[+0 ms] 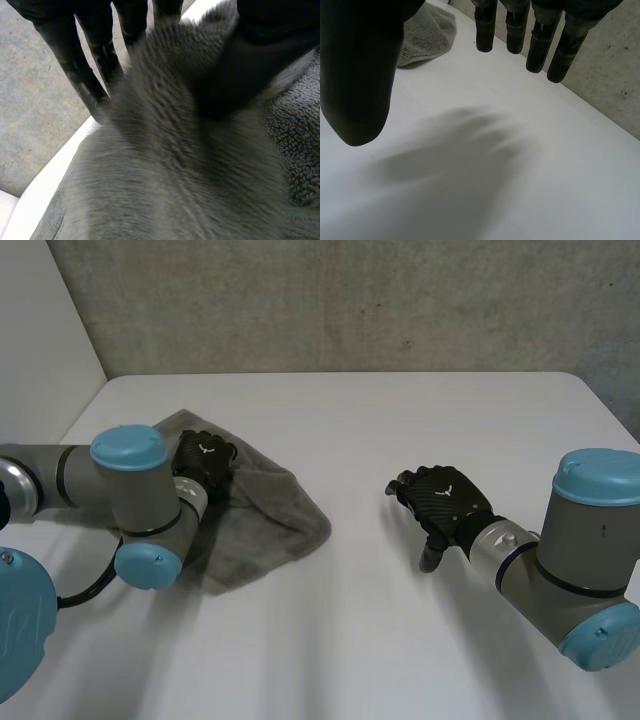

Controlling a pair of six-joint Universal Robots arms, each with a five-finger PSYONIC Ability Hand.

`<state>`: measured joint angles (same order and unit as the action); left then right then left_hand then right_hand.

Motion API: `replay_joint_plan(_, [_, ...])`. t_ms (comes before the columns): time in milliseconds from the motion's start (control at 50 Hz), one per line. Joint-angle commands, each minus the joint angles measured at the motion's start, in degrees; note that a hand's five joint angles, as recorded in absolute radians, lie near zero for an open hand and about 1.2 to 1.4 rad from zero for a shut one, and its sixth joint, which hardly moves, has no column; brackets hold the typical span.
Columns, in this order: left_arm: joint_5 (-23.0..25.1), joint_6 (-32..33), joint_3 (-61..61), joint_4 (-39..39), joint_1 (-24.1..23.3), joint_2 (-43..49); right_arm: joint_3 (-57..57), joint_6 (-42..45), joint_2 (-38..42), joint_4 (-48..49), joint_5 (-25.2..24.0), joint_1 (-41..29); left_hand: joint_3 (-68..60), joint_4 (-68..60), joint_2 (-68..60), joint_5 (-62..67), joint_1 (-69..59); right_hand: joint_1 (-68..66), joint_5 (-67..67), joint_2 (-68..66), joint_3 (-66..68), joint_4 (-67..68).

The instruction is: Fold the towel.

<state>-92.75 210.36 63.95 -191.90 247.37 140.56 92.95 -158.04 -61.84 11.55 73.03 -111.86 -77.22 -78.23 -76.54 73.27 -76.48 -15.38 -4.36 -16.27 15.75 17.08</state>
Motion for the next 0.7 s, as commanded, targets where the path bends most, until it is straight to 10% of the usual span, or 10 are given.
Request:
replay_joint_plan(20, [-0.1, -2.8, 0.5, 1.9, -1.8, -4.5, -0.2, 1.2, 0.0, 0.0, 0.0, 0.6, -2.8, -1.8, -3.5, -3.3, -3.5, 3.9, 2.9, 4.8, -4.3, -5.7])
replay_joint_plan(280, [-2.6, -28.0, -2.2, 10.4, -20.6, -13.5, -1.9, 1.2, -1.4, -0.6, 0.9, 3.4, -2.8, -1.8, -3.5, -3.3, -3.5, 3.6, 2.6, 4.5, -4.0, -5.3])
replay_joint_plan(500, [-6.0, -29.5, -11.3, 10.5, -24.2, -8.6, -3.6, 0.6, -4.8, -3.9, 3.0, 6.9, -2.6, -1.6, -3.3, -3.4, -3.4, 3.9, 2.9, 4.8, -4.3, -5.7])
replay_joint_plan(540, [-6.0, -29.3, -12.1, 10.7, -24.1, -7.9, -3.6, 0.6, -5.2, -3.9, 3.1, 7.0, 45.0, 46.0, 44.3, -51.1, 44.3, 4.1, 3.1, 5.0, -4.5, -5.8])
replay_joint_plan(580, [-6.3, -29.2, -11.8, 11.0, -24.0, -7.8, -3.7, 0.6, -5.6, -3.9, 3.3, 7.4, 66.8, 67.8, 66.1, -72.8, 66.0, 4.1, 3.1, 5.0, -4.5, -5.8])
replay_joint_plan(700, [-6.6, -29.1, -7.4, 15.4, -20.2, -11.1, -4.7, 0.7, -8.2, -4.4, 5.6, 8.1, 66.7, 67.7, 66.0, -72.7, 65.9, 4.5, 3.4, 5.3, -4.8, -6.2])
